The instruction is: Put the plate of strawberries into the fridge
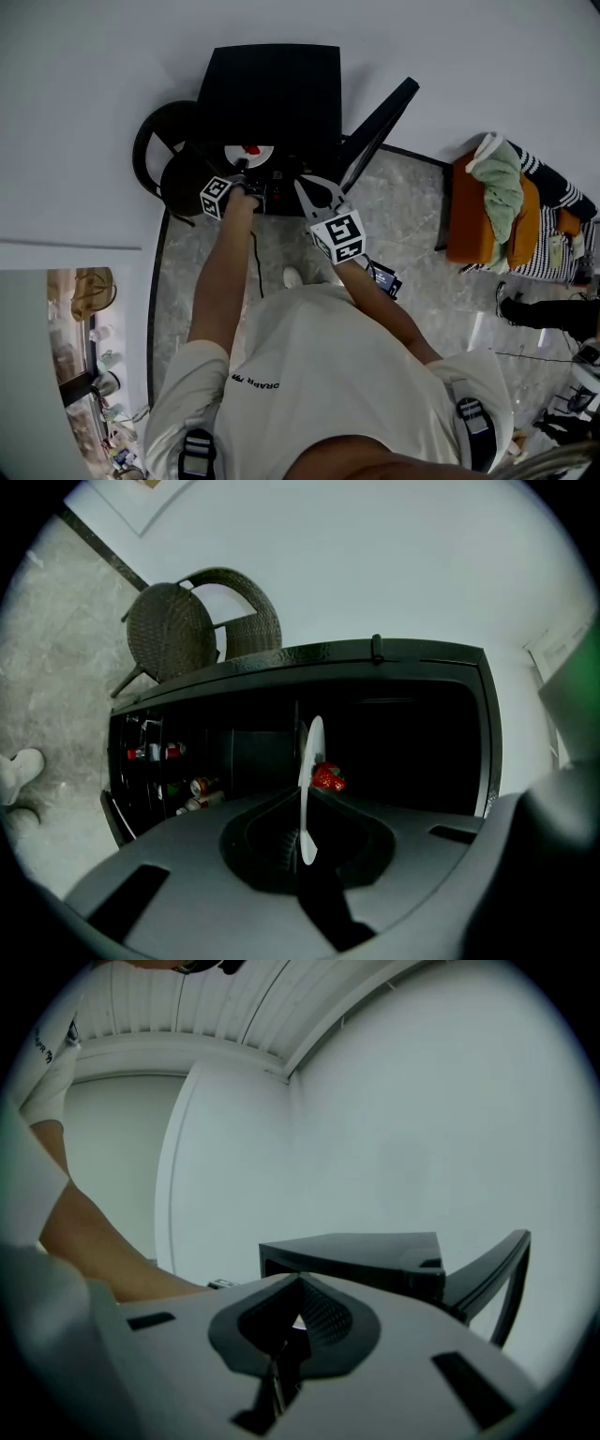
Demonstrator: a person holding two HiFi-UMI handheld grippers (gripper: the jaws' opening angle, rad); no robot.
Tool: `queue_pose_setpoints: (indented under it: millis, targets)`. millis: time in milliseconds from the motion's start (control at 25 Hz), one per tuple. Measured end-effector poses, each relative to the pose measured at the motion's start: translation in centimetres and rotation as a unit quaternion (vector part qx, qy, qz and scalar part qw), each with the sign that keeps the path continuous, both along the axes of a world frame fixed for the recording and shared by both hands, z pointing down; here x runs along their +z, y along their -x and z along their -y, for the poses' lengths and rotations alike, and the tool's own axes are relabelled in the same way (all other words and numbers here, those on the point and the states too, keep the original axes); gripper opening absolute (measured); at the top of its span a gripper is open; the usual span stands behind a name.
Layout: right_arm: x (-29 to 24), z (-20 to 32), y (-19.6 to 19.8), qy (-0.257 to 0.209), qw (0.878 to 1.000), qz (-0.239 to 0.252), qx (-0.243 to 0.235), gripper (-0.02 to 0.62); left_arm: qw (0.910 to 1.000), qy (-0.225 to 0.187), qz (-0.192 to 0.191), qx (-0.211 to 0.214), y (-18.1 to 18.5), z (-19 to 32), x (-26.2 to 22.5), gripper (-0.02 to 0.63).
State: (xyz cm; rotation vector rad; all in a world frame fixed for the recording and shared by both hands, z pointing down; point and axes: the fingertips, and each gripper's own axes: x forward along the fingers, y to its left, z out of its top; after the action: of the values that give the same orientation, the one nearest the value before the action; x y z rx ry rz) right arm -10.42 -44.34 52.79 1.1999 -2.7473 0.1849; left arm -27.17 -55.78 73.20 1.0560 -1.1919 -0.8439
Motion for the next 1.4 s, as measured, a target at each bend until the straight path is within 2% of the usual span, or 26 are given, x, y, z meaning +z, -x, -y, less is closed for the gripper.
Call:
queue_pose_setpoints:
  millis: [400,680,840,1120,1400]
  targets:
    - [-0.2,0.0,0.5,-0.003,1.000,0.001,-0.002,0.011,0.9999,0.014,0.001,0.008,-0.1,0.2,-0.1,0.011]
    - [-0.5,-0.2,0.3,-0.008,1.000,0.002,-0.007,0.011,0.9991,0.007,0.021,0.037,-0.4,0.2,-0.4,0.012]
    - [-0.4,-0.4,0.6,-0.007,1.000,0.002,-0.010,0.011,0.9985,0.006,0.024,0.049,-0.7,0.3,-0.5,0.066]
    - [-0.7,-0.8,0.6,-0.009,1.000,0.001,-0.011,0.011,0.9987,0.012,0.021,0.044,-0.4,-0.7,-0.3,0.074]
    - [-1.0,-1.4,0.8,-0.013,1.000,0.004,-0.015,0.011,0.9987,0.002,0.030,0.041,-0.1,-1.7,-0.7,0.075]
